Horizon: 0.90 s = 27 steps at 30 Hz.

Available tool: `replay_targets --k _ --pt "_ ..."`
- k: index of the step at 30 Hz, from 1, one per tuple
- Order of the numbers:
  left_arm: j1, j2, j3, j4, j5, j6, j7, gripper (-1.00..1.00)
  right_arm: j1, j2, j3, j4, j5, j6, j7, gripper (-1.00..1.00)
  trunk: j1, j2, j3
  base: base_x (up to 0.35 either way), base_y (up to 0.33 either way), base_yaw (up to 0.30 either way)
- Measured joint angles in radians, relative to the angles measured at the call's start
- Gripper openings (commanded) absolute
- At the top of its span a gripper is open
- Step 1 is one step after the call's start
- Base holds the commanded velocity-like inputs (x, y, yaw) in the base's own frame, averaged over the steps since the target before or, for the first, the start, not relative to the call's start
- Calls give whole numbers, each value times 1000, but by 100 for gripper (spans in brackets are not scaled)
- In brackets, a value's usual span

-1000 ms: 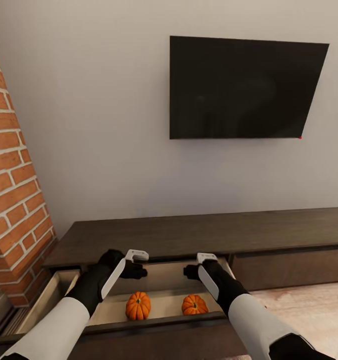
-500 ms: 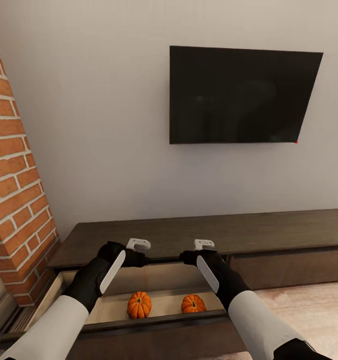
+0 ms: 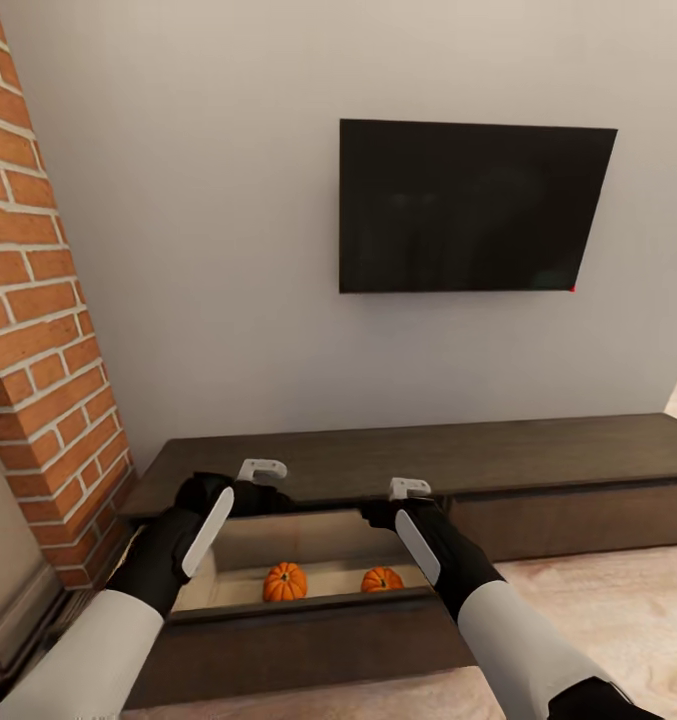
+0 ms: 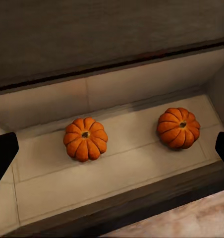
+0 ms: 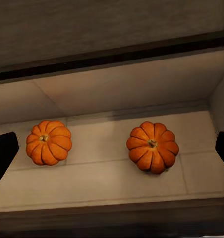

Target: Place each of the two pumpkins and all three candles from the living room inside a cabinet in the living room (use any cabinet), then make sure every cabinet is closed, and position the cauldron so it is next to a table in the living room.

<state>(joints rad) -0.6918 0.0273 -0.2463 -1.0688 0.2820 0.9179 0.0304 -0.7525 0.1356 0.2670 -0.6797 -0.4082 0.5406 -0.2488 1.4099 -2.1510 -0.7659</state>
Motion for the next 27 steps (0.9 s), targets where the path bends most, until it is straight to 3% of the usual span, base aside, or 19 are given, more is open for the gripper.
replay_targets --k 8,14,20,27 --pt "0 2 25 -23 -2 -9 16 100 0 0 -2 0 0 0 0 100 -31 56 25 -100 0 0" --pt "2 1 28 -109 -5 -10 47 100 0 -1 -3 0 0 0 1 100 -54 98 44 -166 0 0" --pt "4 0 28 -155 -2 -22 161 100 0 -1 -3 0 0 0 1 100 -77 140 63 -37 0 0" --pt "21 -2 30 -160 0 -91 196 100 0 -1 -3 0 0 0 1 100 -104 189 85 -182 0 0"
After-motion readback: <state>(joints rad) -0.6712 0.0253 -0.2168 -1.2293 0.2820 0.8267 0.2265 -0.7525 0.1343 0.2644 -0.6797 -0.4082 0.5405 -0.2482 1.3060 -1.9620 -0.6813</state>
